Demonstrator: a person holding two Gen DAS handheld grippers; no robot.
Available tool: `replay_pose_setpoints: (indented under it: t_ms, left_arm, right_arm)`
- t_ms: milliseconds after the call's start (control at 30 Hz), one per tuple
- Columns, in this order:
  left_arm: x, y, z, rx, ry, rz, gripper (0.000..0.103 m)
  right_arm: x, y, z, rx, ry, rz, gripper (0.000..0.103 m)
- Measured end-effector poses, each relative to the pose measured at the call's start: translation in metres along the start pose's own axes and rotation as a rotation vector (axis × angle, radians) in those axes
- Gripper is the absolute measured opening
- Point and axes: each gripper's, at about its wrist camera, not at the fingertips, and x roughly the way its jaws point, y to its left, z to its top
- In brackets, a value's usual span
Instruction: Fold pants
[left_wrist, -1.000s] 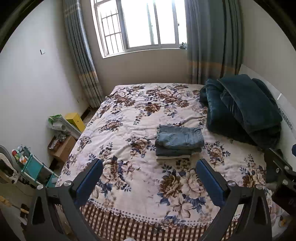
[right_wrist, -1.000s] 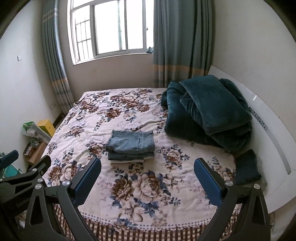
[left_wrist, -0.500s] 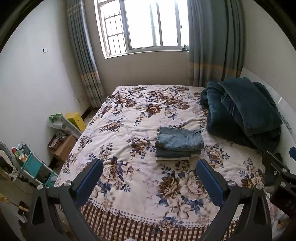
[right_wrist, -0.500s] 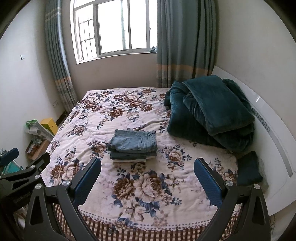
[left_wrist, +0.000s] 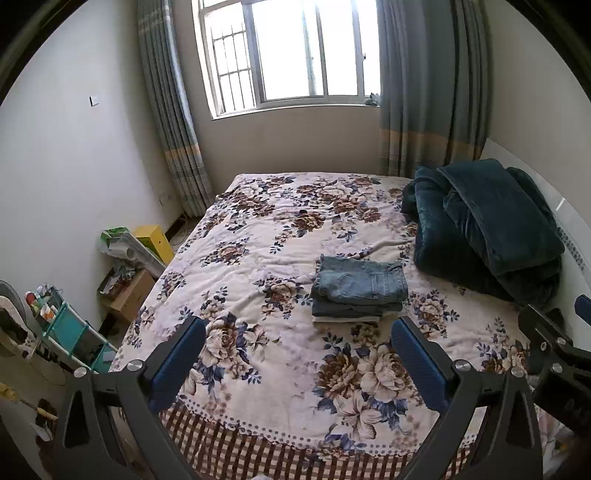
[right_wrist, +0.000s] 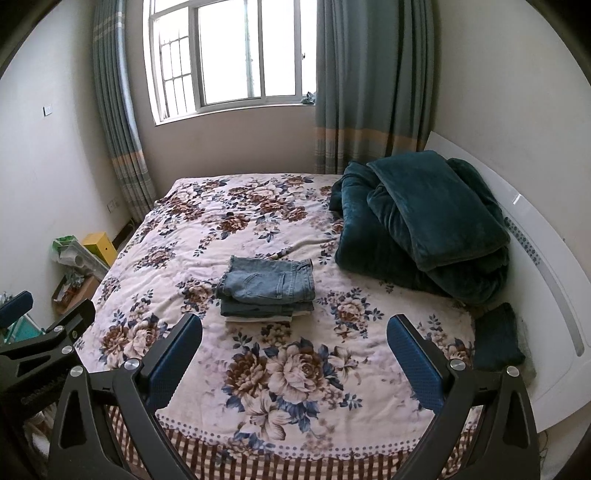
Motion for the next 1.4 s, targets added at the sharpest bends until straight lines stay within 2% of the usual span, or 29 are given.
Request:
replay_pose_setpoints:
  t_ms: [1400]
  left_arm:
    - [-0.0097,0.0086,-0.0017,-0.011,-0.006,0.016,0.103]
  right_arm:
    - [0.0059,0.0014,-0.002,0.002,0.005,0.002,0.103]
